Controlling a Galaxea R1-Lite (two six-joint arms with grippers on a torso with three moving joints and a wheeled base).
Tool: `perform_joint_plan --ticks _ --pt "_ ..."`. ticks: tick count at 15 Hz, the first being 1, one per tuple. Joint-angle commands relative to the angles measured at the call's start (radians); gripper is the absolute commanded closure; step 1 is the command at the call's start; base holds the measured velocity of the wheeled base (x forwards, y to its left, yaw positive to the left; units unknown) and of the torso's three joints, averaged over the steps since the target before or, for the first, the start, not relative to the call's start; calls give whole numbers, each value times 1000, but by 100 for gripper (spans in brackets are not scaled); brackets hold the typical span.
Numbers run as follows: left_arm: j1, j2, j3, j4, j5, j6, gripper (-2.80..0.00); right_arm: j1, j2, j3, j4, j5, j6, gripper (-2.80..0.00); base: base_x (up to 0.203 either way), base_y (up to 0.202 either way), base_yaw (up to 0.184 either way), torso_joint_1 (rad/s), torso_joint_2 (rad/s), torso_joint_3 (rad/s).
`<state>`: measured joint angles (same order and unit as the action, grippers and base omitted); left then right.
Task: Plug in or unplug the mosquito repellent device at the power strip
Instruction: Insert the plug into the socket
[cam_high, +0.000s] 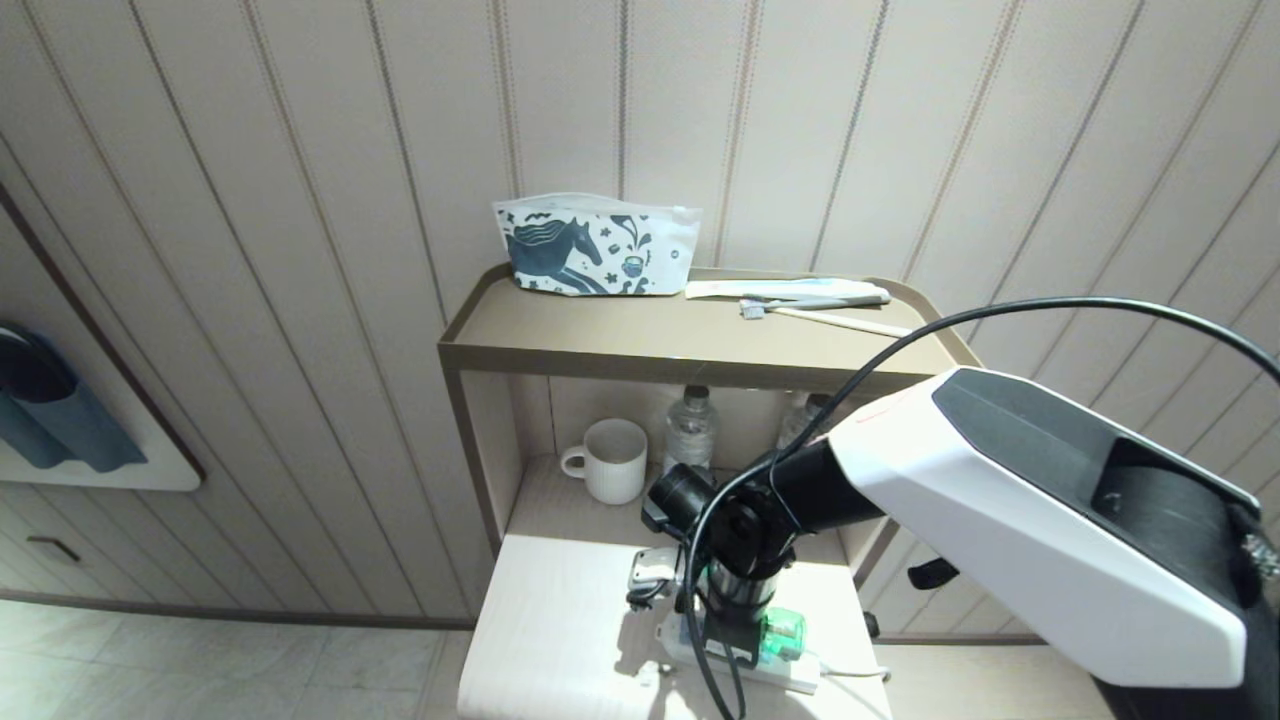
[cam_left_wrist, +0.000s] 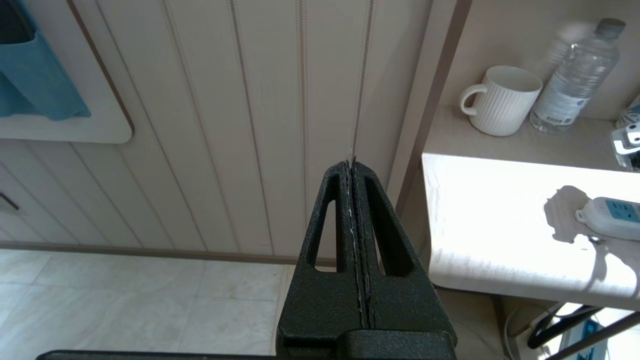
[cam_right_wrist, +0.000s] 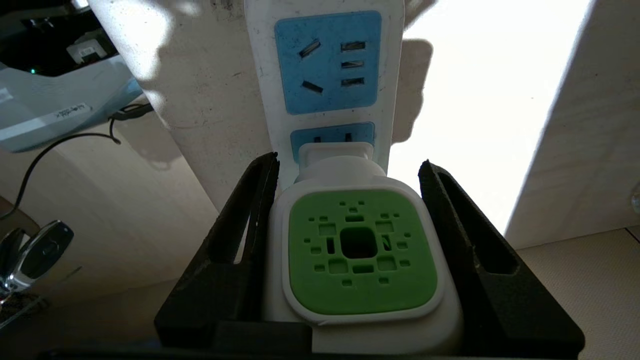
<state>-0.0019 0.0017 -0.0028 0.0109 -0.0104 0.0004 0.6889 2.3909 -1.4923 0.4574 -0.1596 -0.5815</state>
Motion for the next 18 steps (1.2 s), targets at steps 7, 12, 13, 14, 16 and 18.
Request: perform_joint_plan --ticks 7,12,13,14,16,18 --pt "-1 1 1 0 0 0 0 31 8 132 -246 -12 12 0 0 0 0 0 0 0" --pt "0 1 0 0 0 0 0 22 7 118 -247 -11 18 0 0 0 0 0 0 0" --pt "-1 1 1 0 0 0 0 17 1 118 -247 -12 33 0 0 0 0 0 0 0" --pt "-1 1 0 0 0 0 0 15 -6 118 -246 -12 60 0 0 0 0 0 0 0" --pt "0 1 0 0 0 0 0 4 -26 134 -241 -12 97 0 0 0 0 0 0 0" --pt "-1 1 3 0 0 0 0 -13 -40 158 -243 -11 107 0 0 0 0 0 0 0"
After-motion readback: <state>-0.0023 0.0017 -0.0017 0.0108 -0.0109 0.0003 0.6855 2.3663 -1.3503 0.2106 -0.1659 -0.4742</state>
